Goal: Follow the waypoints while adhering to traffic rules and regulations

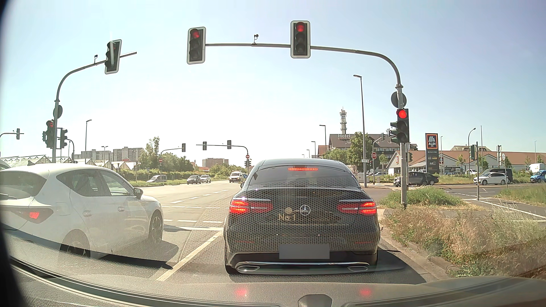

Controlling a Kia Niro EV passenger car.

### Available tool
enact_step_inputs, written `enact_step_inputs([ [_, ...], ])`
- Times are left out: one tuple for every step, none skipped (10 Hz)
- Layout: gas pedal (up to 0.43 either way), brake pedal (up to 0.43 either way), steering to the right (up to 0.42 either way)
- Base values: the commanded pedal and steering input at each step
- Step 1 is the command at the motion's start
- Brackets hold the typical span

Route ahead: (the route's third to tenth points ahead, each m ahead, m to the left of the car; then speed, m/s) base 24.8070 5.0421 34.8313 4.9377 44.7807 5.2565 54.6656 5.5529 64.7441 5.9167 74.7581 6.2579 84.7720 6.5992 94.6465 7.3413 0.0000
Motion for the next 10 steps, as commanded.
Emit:
enact_step_inputs([
  [0.000,0.250,0.000],
  [0.000,0.250,-0.001],
  [0.000,0.250,-0.001],
  [0.000,0.250,-0.001],
  [0.000,0.250,0.000],
  [0.000,0.250,-0.001],
  [0.000,0.250,-0.001],
  [0.000,0.250,0.000],
  [0.000,0.250,-0.001],
  [0.000,0.250,-0.001],
])
